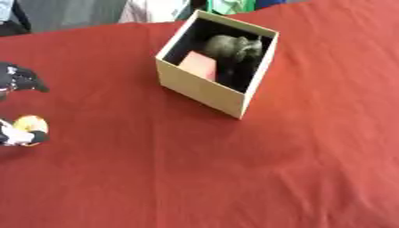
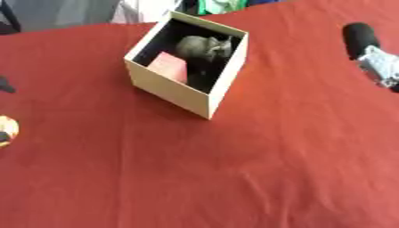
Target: Pick up objects on the table and place them in the box.
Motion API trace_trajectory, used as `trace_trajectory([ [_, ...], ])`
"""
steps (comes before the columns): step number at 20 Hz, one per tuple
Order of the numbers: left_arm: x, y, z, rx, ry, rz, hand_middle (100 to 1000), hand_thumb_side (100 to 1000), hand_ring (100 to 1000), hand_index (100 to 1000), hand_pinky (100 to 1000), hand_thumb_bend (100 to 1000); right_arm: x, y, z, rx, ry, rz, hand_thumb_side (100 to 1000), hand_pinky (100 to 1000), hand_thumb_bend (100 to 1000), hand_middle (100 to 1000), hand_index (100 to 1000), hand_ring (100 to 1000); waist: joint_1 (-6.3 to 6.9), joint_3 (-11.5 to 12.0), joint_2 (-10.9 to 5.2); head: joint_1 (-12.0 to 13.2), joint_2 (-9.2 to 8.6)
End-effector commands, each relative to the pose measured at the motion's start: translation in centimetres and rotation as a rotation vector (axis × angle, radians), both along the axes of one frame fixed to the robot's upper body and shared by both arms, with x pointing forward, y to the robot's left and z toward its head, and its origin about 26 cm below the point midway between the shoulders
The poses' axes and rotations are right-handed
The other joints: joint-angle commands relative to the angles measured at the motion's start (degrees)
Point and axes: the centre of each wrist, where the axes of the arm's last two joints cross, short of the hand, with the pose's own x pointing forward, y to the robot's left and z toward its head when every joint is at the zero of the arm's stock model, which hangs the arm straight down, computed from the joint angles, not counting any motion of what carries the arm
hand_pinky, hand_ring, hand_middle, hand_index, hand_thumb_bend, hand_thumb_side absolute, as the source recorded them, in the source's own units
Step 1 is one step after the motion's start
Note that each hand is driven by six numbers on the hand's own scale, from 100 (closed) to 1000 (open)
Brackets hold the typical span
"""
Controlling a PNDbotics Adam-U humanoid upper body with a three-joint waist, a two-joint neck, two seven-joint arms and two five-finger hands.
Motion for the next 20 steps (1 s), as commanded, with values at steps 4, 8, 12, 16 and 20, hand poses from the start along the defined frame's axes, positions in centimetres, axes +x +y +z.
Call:
trace_trajectory([
  [4,0.3,1.4,0.4,-0.004,0.027,0.048,815,917,887,905,795,492,-0.6,-0.3,0.9,-0.004,-0.03,-0.009,526,886,100,782,791,897,-0.27,-0.1,-1.39,0.25,-0.92],
  [8,0.6,2.0,-0.3,-0.012,0.054,0.078,809,928,885,896,792,501,-0.6,-0.3,0.9,0.002,-0.031,-0.007,526,886,100,782,791,897,-0.41,-0.35,-1.28,0.43,-1.31],
  [12,0.9,2.6,-0.9,-0.008,0.077,0.104,806,933,882,891,791,519,-0.7,-0.3,0.9,0.004,-0.032,-0.006,526,886,100,782,791,897,-0.48,-0.49,-1.14,0.5,-1.44],
  [16,1.1,3.3,-1.4,0.013,0.07,0.148,800,878,876,866,787,543,-0.7,-0.3,0.9,0.002,-0.031,-0.005,526,886,100,782,791,897,-0.49,-0.62,-1.04,0.66,-1.55],
  [20,1.2,3.9,-2.1,0.029,0.073,0.179,785,875,868,839,778,548,-0.7,-0.3,0.9,0.002,-0.032,-0.006,526,886,100,782,791,897,-0.48,-0.73,-0.97,0.6,-1.61],
])
